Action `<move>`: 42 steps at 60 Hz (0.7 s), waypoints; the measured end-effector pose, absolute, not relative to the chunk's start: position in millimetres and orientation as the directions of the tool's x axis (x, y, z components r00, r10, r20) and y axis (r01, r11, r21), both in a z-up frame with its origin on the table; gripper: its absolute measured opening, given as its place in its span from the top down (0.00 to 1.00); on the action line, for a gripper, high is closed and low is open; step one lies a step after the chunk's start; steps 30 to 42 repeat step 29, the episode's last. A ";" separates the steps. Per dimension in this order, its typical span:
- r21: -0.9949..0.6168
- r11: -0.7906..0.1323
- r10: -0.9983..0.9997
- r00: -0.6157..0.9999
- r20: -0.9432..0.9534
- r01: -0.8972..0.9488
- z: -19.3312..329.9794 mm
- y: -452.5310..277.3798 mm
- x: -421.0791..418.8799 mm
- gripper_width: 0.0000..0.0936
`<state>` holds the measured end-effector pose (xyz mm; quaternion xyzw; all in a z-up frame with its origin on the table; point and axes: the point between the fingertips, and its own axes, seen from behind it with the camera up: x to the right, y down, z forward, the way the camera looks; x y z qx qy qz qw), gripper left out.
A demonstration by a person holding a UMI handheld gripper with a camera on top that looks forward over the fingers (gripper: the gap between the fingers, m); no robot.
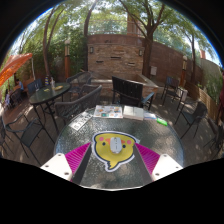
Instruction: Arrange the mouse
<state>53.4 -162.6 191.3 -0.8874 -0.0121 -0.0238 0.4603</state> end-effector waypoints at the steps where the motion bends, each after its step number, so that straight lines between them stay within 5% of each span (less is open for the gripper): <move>1: -0.816 -0.576 -0.001 0.998 0.055 0.045 191.6 -167.5 53.1 0.07; 42: -0.803 -0.592 0.017 0.997 0.076 0.071 191.5 -220.5 50.9 0.07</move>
